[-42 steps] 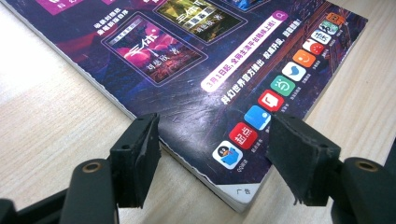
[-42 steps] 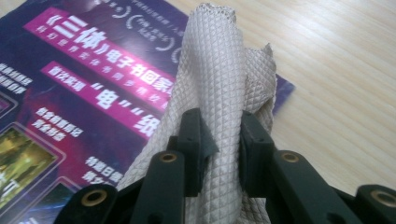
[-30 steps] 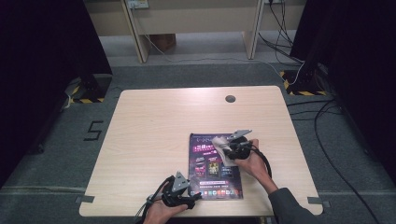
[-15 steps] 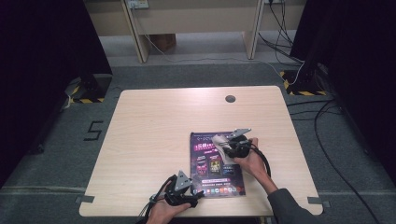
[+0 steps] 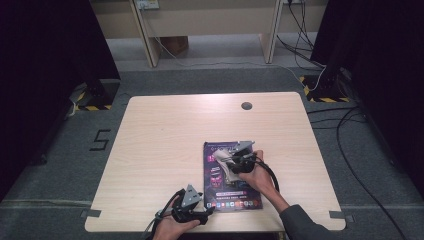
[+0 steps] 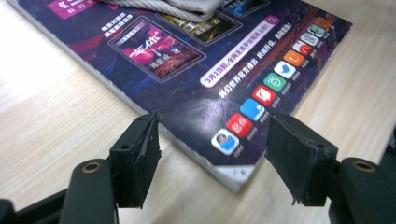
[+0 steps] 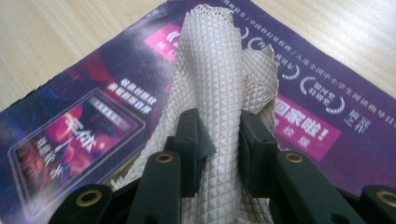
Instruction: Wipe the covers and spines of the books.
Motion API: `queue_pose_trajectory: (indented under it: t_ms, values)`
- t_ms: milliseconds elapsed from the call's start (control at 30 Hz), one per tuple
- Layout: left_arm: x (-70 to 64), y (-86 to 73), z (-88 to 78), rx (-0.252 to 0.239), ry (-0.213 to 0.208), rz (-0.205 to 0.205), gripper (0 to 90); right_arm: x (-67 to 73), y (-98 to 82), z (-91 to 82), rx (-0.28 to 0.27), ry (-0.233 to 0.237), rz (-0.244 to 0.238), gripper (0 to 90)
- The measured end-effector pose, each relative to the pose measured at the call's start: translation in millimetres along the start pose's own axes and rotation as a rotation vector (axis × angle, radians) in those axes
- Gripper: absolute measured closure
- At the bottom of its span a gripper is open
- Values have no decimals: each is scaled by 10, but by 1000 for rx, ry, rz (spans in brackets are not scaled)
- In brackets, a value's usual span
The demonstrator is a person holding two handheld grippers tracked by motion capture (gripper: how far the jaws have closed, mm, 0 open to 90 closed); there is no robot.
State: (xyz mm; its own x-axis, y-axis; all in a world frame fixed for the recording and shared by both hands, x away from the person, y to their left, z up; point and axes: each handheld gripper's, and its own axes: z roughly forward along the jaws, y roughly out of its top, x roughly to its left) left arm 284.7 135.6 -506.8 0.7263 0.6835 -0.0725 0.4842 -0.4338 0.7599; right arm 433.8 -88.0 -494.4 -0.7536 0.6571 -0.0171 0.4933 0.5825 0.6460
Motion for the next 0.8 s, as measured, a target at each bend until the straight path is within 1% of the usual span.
queue_pose_trajectory:
  t_ms: [67,133,267,333,400,433,500,567,633,700,800]
  values:
    - [16,-16,-34,10,3,1,344,16,36,31,-3,-5,-5,731]
    - [33,-26,-59,13,5,-1,346,71,77,66,-3,0,-23,738]
    - [41,-45,-98,18,-1,-3,346,212,131,114,-5,32,-49,738]
    - [41,-55,-117,32,-3,8,342,291,153,132,-2,56,-62,738]
    - [36,-71,-133,36,-1,10,336,354,165,148,-6,86,-68,738]
    - [35,-78,-138,33,-3,6,333,401,170,152,-5,93,-80,738]
    - [39,-85,-158,31,-3,5,327,452,179,153,-2,96,-102,738]
    - [47,-95,-179,34,-1,5,316,457,178,153,-3,94,-106,736]
    - [63,-112,-200,37,2,0,305,429,174,152,-4,101,-98,732]
    - [74,-124,-215,35,10,-9,291,392,169,144,-2,90,-91,731]
    - [89,-129,-237,35,15,-9,275,343,143,122,-2,79,-77,732]
